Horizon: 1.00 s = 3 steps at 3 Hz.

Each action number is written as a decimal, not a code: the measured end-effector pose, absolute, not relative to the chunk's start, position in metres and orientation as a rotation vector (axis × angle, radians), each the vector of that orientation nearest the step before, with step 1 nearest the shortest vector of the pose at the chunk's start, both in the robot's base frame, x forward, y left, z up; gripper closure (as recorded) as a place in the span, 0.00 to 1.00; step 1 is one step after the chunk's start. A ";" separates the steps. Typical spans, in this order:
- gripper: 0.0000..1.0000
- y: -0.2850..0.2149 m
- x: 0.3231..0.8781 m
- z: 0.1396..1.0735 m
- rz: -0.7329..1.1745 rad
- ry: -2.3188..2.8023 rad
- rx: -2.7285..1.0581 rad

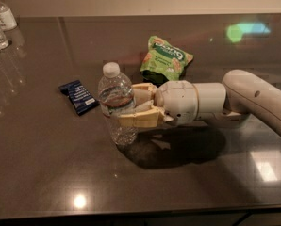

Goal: Place water bottle upright

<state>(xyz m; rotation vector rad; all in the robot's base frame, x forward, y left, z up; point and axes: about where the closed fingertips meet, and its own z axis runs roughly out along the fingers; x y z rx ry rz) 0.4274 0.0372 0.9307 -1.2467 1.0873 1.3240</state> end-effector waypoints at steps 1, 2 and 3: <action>1.00 0.036 0.429 0.926 1.335 1.077 -1.228; 0.82 0.034 0.431 0.924 1.342 1.054 -1.221; 0.58 0.033 0.433 0.923 1.343 1.045 -1.221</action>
Offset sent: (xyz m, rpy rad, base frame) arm 0.0073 -0.0090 -0.0107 0.0641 -0.0050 0.0001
